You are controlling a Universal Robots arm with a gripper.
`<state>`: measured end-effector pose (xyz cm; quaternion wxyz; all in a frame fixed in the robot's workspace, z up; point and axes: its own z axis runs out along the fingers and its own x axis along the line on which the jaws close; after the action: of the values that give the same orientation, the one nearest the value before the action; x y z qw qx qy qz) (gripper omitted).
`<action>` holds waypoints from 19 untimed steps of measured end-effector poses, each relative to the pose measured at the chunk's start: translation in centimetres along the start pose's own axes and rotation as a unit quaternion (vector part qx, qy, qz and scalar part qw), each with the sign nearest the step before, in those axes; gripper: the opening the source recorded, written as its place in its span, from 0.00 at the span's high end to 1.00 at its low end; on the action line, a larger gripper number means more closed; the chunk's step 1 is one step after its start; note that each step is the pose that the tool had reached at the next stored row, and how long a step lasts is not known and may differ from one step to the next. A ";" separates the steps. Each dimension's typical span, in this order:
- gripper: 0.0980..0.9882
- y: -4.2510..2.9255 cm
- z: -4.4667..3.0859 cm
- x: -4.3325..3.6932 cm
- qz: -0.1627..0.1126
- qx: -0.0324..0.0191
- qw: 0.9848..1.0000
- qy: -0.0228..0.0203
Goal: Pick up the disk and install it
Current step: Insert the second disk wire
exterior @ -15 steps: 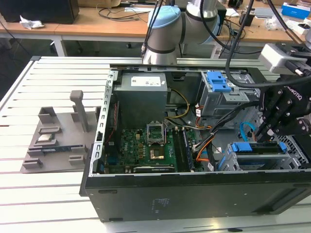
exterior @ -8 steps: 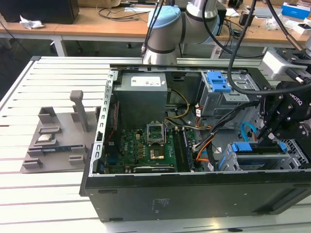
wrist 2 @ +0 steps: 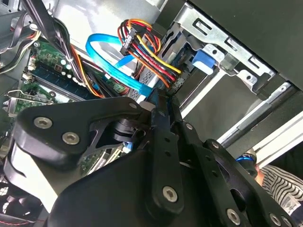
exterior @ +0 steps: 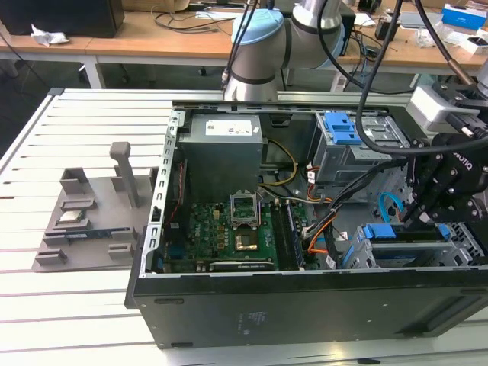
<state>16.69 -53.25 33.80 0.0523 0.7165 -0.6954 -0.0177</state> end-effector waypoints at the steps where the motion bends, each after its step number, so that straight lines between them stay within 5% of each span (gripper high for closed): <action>1: 0.93 0.00 0.01 0.00 0.000 0.000 1.000 0.000; 4: 0.84 0.02 -0.21 -0.01 0.000 0.000 1.000 0.000; 8: 0.84 0.19 -2.06 -0.40 0.000 0.000 1.000 0.000; 12: 0.84 0.23 -2.73 -1.09 0.000 0.000 1.000 0.000; 14: 1.00 0.25 -2.99 -1.42 0.000 0.000 1.000 0.000; 19: 0.99 0.30 -3.53 -1.41 0.000 0.000 1.000 0.000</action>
<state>16.69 -51.67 37.27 0.0523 0.7165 -0.6954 -0.0177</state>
